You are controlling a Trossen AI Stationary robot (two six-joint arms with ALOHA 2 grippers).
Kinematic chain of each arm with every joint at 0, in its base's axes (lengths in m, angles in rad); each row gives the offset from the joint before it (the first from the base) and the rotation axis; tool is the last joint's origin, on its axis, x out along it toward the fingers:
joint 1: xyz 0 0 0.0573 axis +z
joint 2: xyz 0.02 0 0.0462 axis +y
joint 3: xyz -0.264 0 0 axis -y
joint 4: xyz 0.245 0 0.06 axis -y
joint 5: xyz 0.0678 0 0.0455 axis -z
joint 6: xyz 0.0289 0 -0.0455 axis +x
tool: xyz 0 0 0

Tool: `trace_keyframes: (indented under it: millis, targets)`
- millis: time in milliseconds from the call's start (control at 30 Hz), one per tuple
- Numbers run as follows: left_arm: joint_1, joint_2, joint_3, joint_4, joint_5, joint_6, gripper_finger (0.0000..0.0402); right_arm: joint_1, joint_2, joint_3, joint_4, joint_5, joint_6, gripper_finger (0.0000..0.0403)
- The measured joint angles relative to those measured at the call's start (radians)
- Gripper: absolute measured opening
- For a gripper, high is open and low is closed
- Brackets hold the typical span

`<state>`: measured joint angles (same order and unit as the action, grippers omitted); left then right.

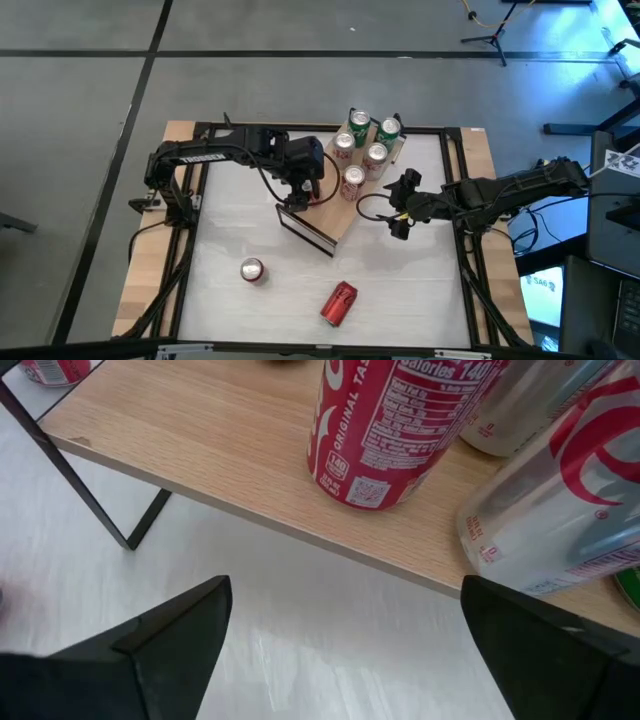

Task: Place canned beverage on shelf
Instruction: Put the red-white soda can on the shelf aligned with the other red-white soda can

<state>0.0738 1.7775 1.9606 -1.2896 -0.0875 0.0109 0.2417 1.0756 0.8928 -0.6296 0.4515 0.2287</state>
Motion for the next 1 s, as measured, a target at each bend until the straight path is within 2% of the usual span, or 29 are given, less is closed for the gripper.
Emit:
trace_keyframes:
  millis: [233,533,1000]
  targets:
    - [0.0,0.0,-0.001,0.001,-0.001,0.001,0.0321,0.0,0.0,0.0,0.0,0.0,0.0,0.0388]
    - [0.0,0.0,0.0,0.007,-0.005,0.001,0.0368,0.0,0.0,0.0,0.0,0.0,0.0,0.0388]
    - [0.0,-0.026,0.0,0.014,-0.005,0.0,0.0367,0.0,0.0,0.0,0.0,0.0,0.0,0.0388]
